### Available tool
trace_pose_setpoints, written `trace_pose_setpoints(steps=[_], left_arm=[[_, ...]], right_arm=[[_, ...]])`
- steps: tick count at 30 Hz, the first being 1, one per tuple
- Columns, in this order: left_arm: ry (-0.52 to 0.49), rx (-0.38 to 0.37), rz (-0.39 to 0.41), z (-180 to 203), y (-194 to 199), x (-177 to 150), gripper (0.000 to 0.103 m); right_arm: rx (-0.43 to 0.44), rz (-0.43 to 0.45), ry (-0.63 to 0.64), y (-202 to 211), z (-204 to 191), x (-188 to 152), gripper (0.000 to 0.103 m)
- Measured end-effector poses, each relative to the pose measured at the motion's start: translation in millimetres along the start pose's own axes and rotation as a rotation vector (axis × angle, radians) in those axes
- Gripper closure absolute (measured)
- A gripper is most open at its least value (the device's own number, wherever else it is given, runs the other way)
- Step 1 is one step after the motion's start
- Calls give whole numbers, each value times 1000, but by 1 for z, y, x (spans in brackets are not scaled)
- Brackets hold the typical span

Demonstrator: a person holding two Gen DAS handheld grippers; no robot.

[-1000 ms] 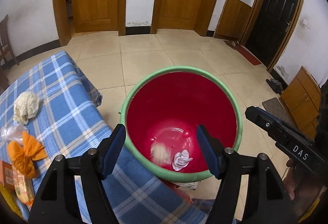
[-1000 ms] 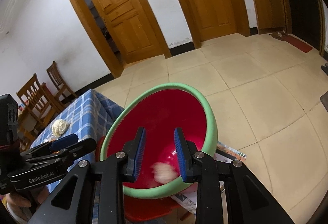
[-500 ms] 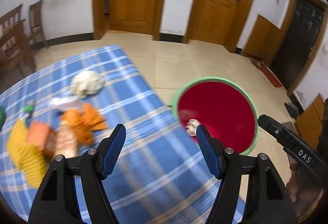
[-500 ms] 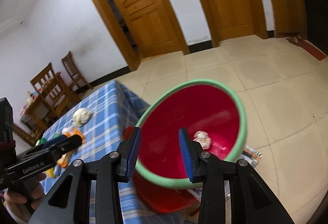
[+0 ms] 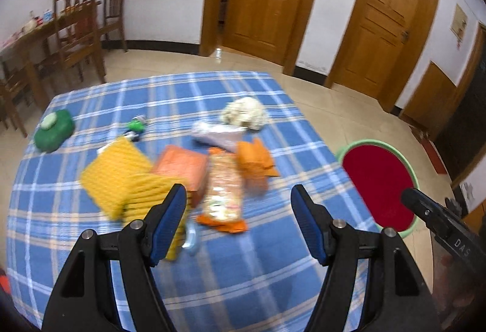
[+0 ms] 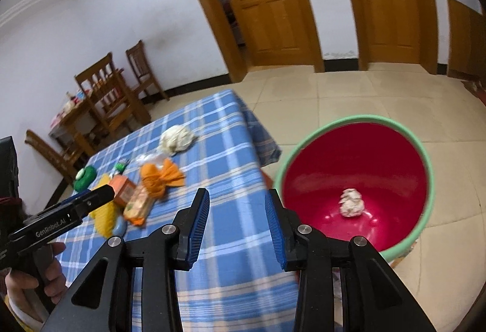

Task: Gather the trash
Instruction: 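Grasp the orange mesh bag with the right tool while the left tool grasps a yellow foam net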

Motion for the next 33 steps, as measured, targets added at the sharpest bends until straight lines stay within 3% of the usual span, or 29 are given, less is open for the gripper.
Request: trace_pose_setpoints(steps=[21,29,33], left_arm=[[227,178,10,-139,-14,25,32],[287,167,-60,-158,-42,21,32],[307,141,-57,-157,-49,22,31]], right_arm=[[80,-114,161,-76,-91,24,64],[107,-174,180,-108,-106,26,64],[114,-191,190,-120,-111,26,64]])
Point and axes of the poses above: each gripper's, at about its wrist camera, not at the fingertips, and y roughly against the way its jaws point, z to its right, x to its top, the point moved 3 cm from there along -y, roughly the way its jaws point, and after that the axes turned 9 degrees about y, right-handed, at the moved point
